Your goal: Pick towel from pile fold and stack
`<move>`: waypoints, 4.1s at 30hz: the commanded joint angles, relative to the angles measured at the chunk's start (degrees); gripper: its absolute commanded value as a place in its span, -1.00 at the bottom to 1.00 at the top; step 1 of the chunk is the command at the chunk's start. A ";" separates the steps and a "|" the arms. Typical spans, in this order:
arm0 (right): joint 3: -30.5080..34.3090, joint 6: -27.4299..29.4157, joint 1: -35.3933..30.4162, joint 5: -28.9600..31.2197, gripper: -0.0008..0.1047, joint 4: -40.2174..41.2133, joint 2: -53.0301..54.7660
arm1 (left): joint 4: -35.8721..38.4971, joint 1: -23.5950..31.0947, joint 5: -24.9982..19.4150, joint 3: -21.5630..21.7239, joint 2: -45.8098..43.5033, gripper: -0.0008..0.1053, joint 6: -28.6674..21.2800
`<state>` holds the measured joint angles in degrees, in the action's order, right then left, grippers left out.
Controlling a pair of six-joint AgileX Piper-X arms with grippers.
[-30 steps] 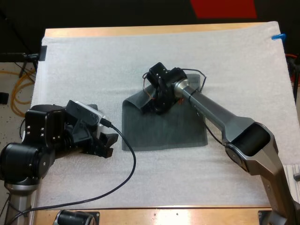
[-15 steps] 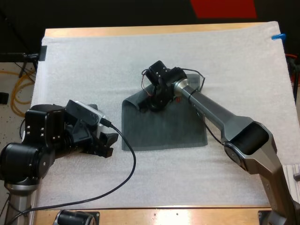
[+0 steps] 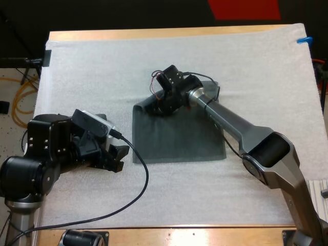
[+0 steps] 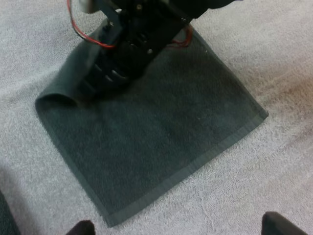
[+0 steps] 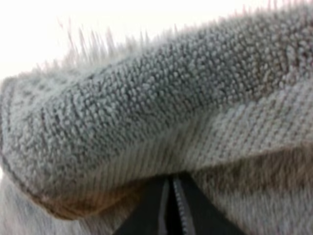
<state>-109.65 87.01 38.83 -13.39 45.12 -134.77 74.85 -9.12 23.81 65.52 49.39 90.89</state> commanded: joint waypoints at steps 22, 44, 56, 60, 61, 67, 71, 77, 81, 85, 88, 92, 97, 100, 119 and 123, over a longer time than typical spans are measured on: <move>0.35 -2.61 0.12 1.80 -0.99 -19.46 13.14 | -0.69 -0.01 0.46 0.32 -0.32 0.24 -1.18; 2.53 12.07 -8.08 8.90 0.49 22.23 45.92 | -2.32 -0.01 -3.45 0.32 -1.65 0.24 0.17; 35.95 6.52 -16.61 9.10 0.49 21.64 70.37 | -2.32 -0.01 -6.14 0.32 -3.77 0.24 3.20; 48.18 1.67 -18.05 7.92 0.49 18.76 75.82 | -2.32 -0.01 -6.04 0.32 -3.77 0.24 4.08; 51.24 0.60 -18.20 7.92 0.49 17.91 76.58 | -2.32 -0.01 -6.04 0.32 -3.77 0.24 4.42; 65.31 -5.51 -18.20 5.84 0.49 8.13 75.74 | -0.16 -0.01 -6.04 0.32 -4.02 0.24 4.77; 72.36 -11.06 -19.16 -0.86 0.49 -1.99 73.04 | 1.39 -0.01 -6.04 0.32 -4.02 0.24 4.77; 77.07 -15.55 -21.18 -11.02 0.49 -14.88 64.73 | 1.41 -0.01 -6.04 0.32 -4.02 0.24 4.77; 77.13 -18.70 -22.01 -16.88 0.49 -21.96 58.00 | 1.41 -0.01 -6.04 0.32 -4.02 0.24 4.77; 77.13 -22.56 -22.00 -24.19 0.49 -29.14 52.26 | 1.54 -0.01 -6.04 0.32 -4.02 0.24 4.77; 77.13 -24.08 -22.00 -26.92 0.49 -32.48 48.86 | 1.54 -0.01 -6.04 0.32 -4.02 0.24 4.77; 77.13 -25.49 -22.00 -28.31 0.49 -34.55 46.06 | 1.54 -0.01 -6.04 0.32 -4.02 0.24 4.87; 77.13 -25.63 -22.00 -32.36 0.49 -36.99 43.40 | 1.54 -0.01 -6.04 0.32 -4.02 0.24 4.86; 77.13 -26.73 -22.00 -32.27 0.32 -36.90 43.08 | 1.54 -0.01 -6.04 0.32 -4.02 0.24 4.86; 77.13 -24.81 -22.00 -26.44 -0.97 -36.16 43.08 | -23.84 5.60 -1.84 -25.26 5.04 0.24 20.81; 77.13 -24.01 -22.00 -26.76 -0.97 -36.16 43.08 | -28.76 10.86 8.24 -26.99 14.33 0.24 20.55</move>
<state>-32.46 61.99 16.82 -39.54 8.73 -91.56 48.02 1.31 29.07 38.38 63.20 110.99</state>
